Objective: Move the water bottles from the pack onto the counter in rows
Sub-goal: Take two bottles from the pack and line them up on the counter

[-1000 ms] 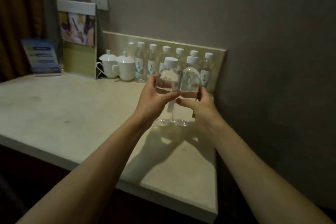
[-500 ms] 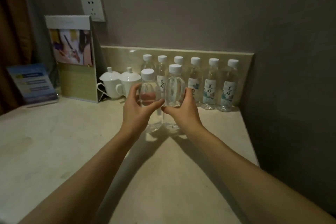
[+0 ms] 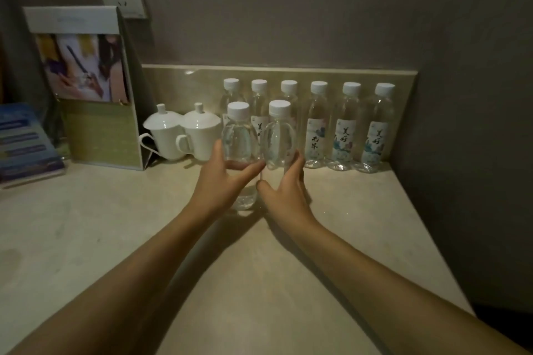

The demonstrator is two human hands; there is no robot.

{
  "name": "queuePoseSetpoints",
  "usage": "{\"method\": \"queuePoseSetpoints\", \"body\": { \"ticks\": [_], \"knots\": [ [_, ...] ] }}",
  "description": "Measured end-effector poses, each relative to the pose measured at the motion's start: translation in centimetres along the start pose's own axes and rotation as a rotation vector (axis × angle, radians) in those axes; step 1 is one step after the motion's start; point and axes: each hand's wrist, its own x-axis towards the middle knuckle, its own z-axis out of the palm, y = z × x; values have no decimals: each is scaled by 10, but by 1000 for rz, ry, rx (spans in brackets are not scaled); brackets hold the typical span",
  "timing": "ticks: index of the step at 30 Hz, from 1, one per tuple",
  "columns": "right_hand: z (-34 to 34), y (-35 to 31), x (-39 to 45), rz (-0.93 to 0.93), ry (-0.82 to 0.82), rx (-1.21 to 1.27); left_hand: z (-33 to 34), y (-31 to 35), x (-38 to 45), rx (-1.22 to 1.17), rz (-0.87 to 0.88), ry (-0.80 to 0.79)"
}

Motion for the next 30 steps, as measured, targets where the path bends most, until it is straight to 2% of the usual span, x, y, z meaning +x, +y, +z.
{"method": "queuePoseSetpoints", "body": {
  "ticks": [3,4,7,12,15,19,24,30],
  "knots": [
    [5,3,-4,1,-106,-42,-14,-16,-2,246,40,-71],
    [7,3,-3,-10,-111,-95,-18,-20,-2,258,46,-79],
    [15,-2,2,-11,-59,-187,-33,-26,7,167,44,-143],
    [23,-8,8,25,-21,-141,-50,-34,24,9,15,-354],
    [27,-11,10,34,15,-183,-48,-33,28,-32,-21,-381],
    [30,-12,11,53,52,-200,-49,-32,33,386,26,-220],
    [33,-13,11,44,85,-172,-54,-38,31,213,67,-192],
    [40,-13,13,13,96,-118,-68,-42,39,47,-8,-387]
  ]
}}
